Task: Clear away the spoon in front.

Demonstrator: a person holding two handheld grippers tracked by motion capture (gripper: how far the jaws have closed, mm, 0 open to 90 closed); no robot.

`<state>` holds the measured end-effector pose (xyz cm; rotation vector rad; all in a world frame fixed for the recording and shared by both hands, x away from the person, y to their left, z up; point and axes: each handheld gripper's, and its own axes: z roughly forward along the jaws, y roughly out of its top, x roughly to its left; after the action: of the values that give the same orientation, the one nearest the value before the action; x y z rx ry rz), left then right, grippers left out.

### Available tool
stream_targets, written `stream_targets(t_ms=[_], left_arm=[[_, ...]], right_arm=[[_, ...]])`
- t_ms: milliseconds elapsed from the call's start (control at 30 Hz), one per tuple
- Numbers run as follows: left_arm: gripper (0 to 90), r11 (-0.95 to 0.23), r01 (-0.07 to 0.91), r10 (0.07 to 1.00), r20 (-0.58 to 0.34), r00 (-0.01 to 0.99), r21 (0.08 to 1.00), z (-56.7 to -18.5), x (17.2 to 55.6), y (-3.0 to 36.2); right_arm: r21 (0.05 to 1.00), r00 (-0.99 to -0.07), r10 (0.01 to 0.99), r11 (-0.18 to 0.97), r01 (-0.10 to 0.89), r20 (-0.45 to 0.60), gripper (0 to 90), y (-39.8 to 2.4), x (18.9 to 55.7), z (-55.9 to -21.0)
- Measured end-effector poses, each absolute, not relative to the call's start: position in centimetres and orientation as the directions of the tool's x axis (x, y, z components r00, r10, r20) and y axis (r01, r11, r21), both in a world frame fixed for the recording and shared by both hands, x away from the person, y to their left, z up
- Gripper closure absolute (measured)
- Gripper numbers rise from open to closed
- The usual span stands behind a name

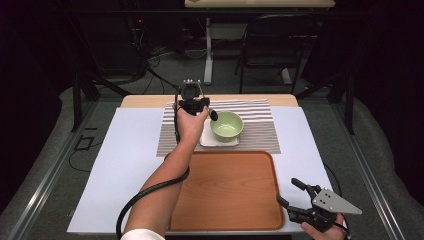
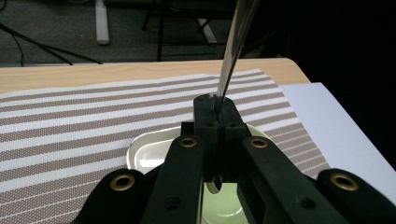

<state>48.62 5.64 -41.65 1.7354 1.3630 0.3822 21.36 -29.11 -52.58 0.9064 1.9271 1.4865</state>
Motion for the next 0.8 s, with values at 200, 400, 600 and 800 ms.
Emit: stream_targets(t_ms=[200, 400, 600, 800], left_arm=[[89.5, -0.045, 0.630, 0.886, -0.260, 0.384, 0.776, -41.1, 48.0, 6.4], [89.5, -0.085, 0.633, 0.872, -0.250, 0.421, 0.770, -40.7, 47.1, 7.0], [89.5, -0.128, 0.620, 0.869, -0.214, 0.447, 0.774, -40.4, 46.0, 7.8], [89.5, -0.150, 0.615, 0.861, -0.203, 0.466, 0.774, -40.2, 45.0, 8.7]], right_arm=[[0.968, -0.630, 0.776, 0.169, 0.184, -0.016, 26.5, -29.1, 21.4, -52.6], [0.968, -0.629, 0.777, 0.170, 0.185, -0.016, 26.6, -29.1, 21.4, -52.6], [0.968, -0.628, 0.778, 0.173, 0.184, -0.020, 26.5, -29.1, 21.4, -52.6], [0.968, -0.627, 0.778, 0.173, 0.184, -0.020, 26.5, -29.1, 21.4, -52.6]])
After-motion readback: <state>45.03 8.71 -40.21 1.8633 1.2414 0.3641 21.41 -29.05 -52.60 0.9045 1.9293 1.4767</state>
